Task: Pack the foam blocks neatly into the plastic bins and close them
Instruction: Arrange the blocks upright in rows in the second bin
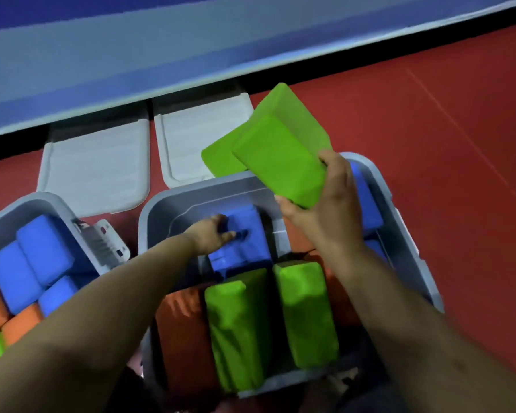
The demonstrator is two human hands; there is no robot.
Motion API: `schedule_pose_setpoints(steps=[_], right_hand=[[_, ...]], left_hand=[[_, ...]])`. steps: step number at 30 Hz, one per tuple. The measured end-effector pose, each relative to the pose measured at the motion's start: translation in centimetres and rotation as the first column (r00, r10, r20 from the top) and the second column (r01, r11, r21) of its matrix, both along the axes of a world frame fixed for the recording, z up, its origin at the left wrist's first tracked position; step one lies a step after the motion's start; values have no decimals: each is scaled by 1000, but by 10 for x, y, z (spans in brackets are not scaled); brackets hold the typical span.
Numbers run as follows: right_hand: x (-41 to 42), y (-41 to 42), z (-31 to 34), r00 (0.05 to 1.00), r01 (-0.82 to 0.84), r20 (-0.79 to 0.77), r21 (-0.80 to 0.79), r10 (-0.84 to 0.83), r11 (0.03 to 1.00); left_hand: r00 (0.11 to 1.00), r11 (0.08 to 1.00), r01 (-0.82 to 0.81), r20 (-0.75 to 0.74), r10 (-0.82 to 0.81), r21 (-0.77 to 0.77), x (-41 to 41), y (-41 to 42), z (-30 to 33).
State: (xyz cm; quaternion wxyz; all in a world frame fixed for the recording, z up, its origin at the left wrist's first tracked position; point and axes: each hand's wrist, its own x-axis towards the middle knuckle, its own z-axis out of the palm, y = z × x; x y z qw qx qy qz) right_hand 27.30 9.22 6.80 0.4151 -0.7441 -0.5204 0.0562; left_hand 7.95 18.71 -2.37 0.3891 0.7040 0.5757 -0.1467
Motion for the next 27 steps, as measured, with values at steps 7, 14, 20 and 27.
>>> schedule_pose_setpoints(steps=[7,14,20,27], right_hand=[[16,8,-27,995,-18,98,-42,22,999],[16,10,-29,995,-36,89,-63,41,997],[10,10,-29,996,-36,85,-65,42,997],[3,11,-32,990,-65,126,-43,70,997]], left_hand=[[998,1000,-14,-62,14,13,32,42,-59],[856,942,335,-408,-317,-30,30,41,-60],[873,967,237,-417,-253,-91,26,37,-60],[862,962,274,-442,-248,-5,25,31,-50]])
